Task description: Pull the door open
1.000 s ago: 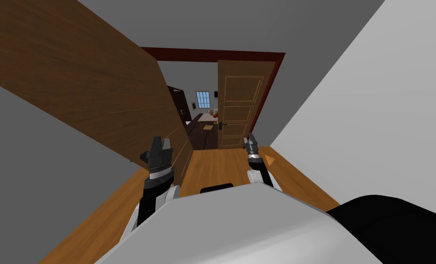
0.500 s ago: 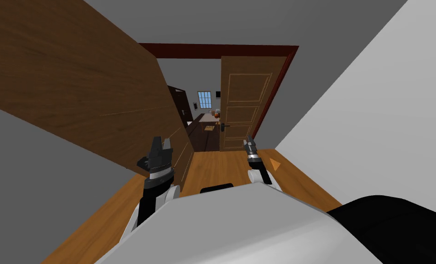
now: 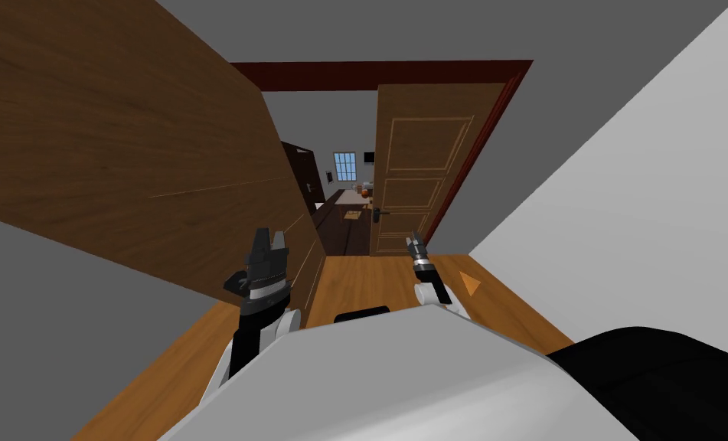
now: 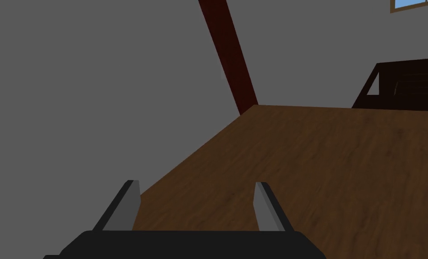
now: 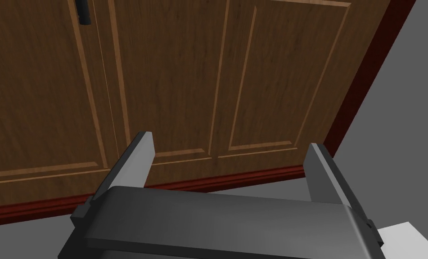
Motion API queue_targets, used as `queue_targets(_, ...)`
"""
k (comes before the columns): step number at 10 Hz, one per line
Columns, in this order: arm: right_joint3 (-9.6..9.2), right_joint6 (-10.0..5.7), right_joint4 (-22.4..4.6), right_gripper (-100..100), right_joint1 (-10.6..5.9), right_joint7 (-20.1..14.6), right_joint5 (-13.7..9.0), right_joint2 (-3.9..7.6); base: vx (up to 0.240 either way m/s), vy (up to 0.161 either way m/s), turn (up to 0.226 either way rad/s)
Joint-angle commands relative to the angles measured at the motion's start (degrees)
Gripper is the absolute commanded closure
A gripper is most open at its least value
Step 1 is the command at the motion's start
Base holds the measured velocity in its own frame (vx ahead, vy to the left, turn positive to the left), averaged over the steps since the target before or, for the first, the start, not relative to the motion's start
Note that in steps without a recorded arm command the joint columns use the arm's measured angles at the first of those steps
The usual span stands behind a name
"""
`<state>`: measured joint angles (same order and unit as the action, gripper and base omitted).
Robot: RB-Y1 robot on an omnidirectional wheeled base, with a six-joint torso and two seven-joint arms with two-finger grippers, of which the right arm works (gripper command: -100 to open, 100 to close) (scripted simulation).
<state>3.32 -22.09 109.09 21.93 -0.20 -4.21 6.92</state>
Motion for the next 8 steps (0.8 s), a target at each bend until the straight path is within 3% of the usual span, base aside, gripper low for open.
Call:
queue_targets(1,0.33,0.17,-2.2,-100,-0.41,-0.2,-0.9,0.71,0.170,0.019,0.065)
queue_targets(8,1.54,1.61,-10.0,-100,-2.67,-0.6,-4.1,2.88,0.153,0.015,0.053)
